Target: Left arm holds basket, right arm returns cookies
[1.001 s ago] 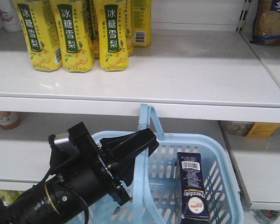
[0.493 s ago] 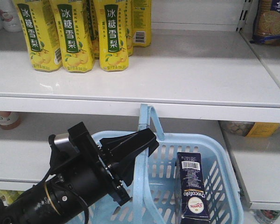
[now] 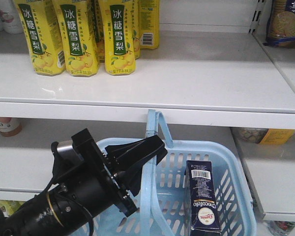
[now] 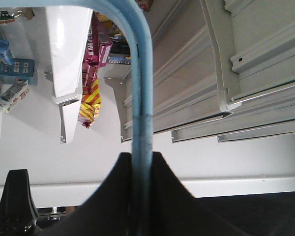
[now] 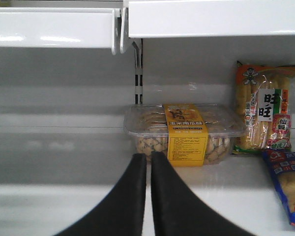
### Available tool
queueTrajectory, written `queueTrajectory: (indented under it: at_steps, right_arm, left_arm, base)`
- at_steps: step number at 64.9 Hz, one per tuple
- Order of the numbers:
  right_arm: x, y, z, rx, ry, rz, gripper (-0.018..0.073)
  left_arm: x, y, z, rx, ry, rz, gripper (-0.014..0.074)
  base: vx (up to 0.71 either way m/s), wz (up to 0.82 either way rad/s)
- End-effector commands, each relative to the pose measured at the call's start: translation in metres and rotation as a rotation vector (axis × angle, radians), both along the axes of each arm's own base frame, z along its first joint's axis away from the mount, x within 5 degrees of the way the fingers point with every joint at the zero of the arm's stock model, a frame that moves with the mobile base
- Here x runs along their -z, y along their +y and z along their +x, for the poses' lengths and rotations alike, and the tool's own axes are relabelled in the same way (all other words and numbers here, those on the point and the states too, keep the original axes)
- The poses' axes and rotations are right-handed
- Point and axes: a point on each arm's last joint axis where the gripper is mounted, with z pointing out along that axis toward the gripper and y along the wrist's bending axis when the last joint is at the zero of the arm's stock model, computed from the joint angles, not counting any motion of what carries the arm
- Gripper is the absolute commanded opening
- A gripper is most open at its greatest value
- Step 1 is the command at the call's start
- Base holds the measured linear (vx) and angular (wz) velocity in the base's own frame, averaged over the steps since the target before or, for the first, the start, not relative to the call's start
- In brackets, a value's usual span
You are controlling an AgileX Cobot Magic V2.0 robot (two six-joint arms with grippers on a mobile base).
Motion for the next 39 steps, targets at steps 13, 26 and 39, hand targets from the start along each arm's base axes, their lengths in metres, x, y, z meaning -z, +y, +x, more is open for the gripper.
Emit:
queueTrajectory:
  at_steps: [13, 26, 39]
  right_arm:
    - [-0.0014, -0.0011, 0.0004, 0.012, -0.064, -0.019, -0.0006]
    - [-0.0017, -0.0011, 0.0003, 0.013, -0.067, -0.019, -0.0006]
    - [-0.0025, -0.0012, 0.0003, 0.014, -0.076, -0.019, -0.0006]
  left_arm:
    - [-0.0389, 0.0141, 0.0010, -0.070, -0.169, -0.292, -0.0003]
    - [-0.0389, 0.0141, 0.0010, -0.070, -0.169, -0.292, -0.0003]
    - [-0.0389, 0.0141, 0.0010, -0.070, -0.169, -0.292, -0.0003]
  base:
    - [0.00, 0.00]
    - [0.00, 0.00]
    - [0.00, 0.00]
